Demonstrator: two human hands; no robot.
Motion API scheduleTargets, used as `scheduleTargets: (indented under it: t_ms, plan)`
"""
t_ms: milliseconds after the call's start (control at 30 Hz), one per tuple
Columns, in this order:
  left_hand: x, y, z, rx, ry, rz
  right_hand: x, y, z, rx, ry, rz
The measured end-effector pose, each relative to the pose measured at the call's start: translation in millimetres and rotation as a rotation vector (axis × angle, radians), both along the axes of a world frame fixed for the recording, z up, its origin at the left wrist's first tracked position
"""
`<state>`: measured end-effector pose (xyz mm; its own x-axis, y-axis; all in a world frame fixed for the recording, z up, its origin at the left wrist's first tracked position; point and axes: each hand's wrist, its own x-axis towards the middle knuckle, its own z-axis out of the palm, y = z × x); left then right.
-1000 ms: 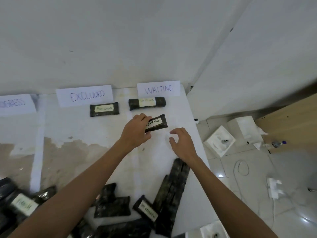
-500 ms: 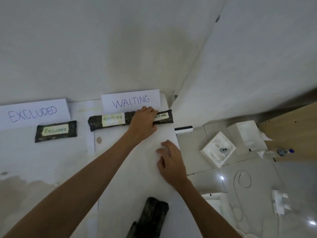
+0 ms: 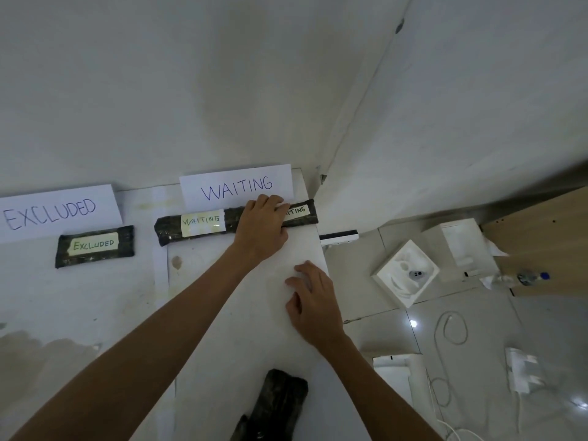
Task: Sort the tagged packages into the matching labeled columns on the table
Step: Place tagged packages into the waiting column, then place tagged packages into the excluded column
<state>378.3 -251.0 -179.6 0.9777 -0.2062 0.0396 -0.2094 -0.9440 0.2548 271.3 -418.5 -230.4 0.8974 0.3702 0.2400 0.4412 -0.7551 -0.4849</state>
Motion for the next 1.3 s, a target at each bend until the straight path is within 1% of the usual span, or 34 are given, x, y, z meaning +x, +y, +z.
scheduleTargets:
  t_ms: [133, 300, 533, 667, 767, 833, 900, 967, 1067, 1133, 1200, 1233, 1300]
  plan:
    - [-21, 4, 16, -0.014, -0.041, 0.001, 5, 0, 13, 0.007, 0.067, 0.023]
    - [-69, 11, 33, -0.071, -0.047, 0.050, 2, -1, 46, -0.023, 0.163, 0.128]
    - [-150, 17, 54, -0.101, 0.076, 0.117, -33, -4, 87, -0.087, 0.151, 0.293]
    - [-196, 20, 56, -0.113, 0.140, 0.132, -63, -10, 101, -0.119, 0.167, 0.395]
    - [-225, 22, 50, -0.132, 0.194, 0.124, -83, -19, 98, -0.264, 0.207, 0.562]
    - [-242, 24, 44, -0.138, 0.243, 0.122, -97, -22, 93, -0.420, 0.183, 0.696]
    - [-258, 25, 38, -0.149, 0.296, 0.125, -112, -24, 85, -0.556, 0.144, 0.780]
    - [-272, 24, 35, -0.200, 0.372, 0.130, -122, -24, 80, -0.638, 0.081, 0.793]
    - [-292, 21, 35, -0.372, 0.469, 0.166, -123, -19, 80, -0.664, 0.022, 0.747]
    - [-304, 20, 39, -0.470, 0.486, 0.202, -118, -20, 86, -0.689, 0.105, 0.739]
    - [-314, 19, 44, -0.558, 0.501, 0.253, -116, -23, 99, -0.647, 0.308, 0.663]
    - [-317, 19, 46, -0.628, 0.523, 0.295, -116, -25, 107, -0.564, 0.448, 0.580]
    - [-320, 20, 50, -0.774, 0.570, 0.385, -116, -30, 120, -0.307, 0.755, 0.375]
